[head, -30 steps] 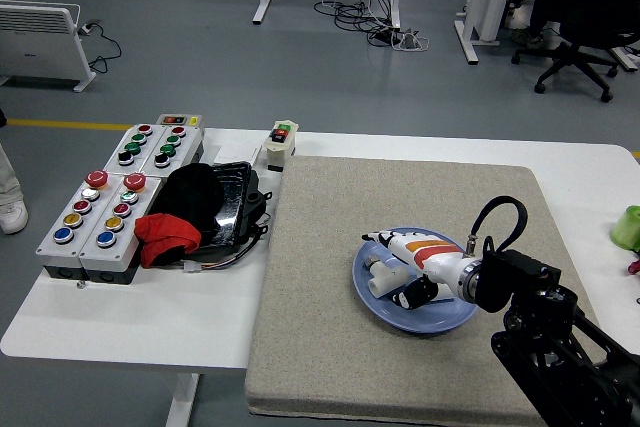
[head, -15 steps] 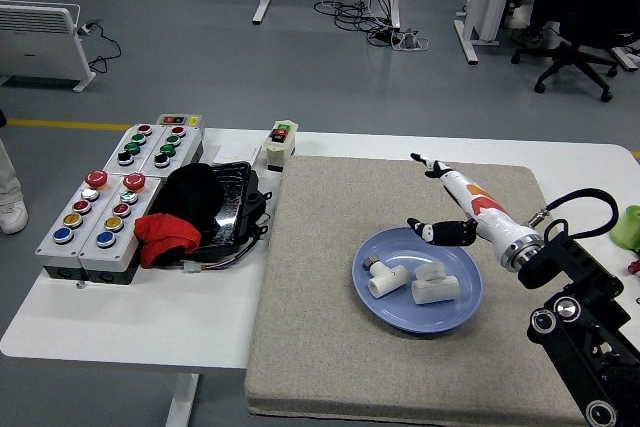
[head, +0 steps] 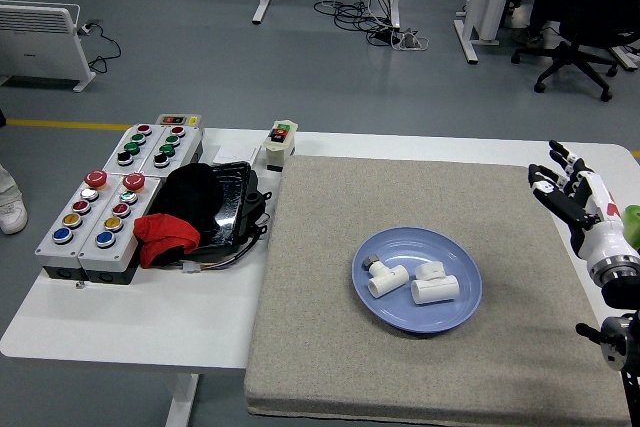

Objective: Pick pipe place plate twice

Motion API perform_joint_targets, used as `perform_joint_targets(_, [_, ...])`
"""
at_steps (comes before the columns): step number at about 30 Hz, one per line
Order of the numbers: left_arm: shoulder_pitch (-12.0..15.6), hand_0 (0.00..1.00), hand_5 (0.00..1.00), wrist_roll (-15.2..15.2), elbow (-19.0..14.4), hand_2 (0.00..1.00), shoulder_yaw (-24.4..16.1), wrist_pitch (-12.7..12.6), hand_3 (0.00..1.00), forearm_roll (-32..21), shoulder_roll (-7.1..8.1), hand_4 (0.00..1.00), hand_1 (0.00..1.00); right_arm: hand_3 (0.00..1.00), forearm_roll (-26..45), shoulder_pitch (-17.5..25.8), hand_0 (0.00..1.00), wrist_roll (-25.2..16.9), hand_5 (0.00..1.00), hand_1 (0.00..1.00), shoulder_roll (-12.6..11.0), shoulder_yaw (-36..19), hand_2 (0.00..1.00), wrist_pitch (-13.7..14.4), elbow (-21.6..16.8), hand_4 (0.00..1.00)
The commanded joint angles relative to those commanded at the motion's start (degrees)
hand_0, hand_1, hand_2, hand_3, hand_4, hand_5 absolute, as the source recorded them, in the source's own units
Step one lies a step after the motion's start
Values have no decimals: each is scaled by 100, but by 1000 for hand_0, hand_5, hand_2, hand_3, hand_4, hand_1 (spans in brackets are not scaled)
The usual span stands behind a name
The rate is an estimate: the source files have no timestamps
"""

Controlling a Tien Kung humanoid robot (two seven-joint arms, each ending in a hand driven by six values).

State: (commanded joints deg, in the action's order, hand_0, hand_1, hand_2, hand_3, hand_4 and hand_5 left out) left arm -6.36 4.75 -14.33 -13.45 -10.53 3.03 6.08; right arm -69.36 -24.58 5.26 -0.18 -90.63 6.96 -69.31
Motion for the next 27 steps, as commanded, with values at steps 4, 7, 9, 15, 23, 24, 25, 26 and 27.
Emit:
perform_joint_targets(4, [-12, 622, 998, 4, 1, 518, -1, -1, 589, 5, 0, 268, 588, 864, 968, 162, 890, 23, 565, 835, 18, -246, 904, -14, -16, 567])
perform_joint_targets(7, [-20, 622, 998, 11, 2, 518, -11, 0, 589, 23, 2, 268, 588, 864, 1695, 266, 890, 27, 565, 835, 18, -401, 904, -23, -28, 567])
perform_joint_targets(9, [-23, 622, 998, 13, 2, 518, -14, 0, 589, 29, 3, 268, 588, 864, 1980, 294, 890, 25, 565, 835, 18, -457, 904, -22, -35, 567])
perform_joint_targets(15, [-29, 622, 998, 14, 2, 518, -14, 1, 589, 31, 6, 269, 588, 863, 2012, 322, 894, 8, 607, 834, 18, -559, 903, 1, -39, 568])
perform_joint_targets(23, [-34, 623, 998, 22, 0, 517, -28, 1, 590, 58, 8, 269, 588, 855, 2017, 338, 895, -26, 632, 832, 18, -590, 898, -14, -25, 554])
perform_joint_targets(24, [-35, 623, 998, 23, 0, 517, -29, 0, 590, 59, 7, 269, 588, 855, 2020, 340, 895, -33, 632, 832, 18, -593, 898, -18, -24, 554])
perform_joint_targets(25, [-34, 623, 998, 22, 0, 517, -29, 0, 590, 57, 7, 269, 588, 855, 2023, 344, 895, -50, 632, 832, 18, -594, 898, -27, -22, 554])
perform_joint_targets(26, [-33, 623, 998, 22, 0, 517, -30, 0, 590, 57, 7, 269, 588, 855, 2023, 348, 895, -68, 632, 832, 18, -594, 898, -35, -20, 554])
perform_joint_targets(27, [-33, 623, 998, 22, 0, 517, -30, 0, 590, 59, 6, 269, 588, 855, 2022, 350, 895, -83, 632, 832, 18, -595, 898, -41, -18, 554])
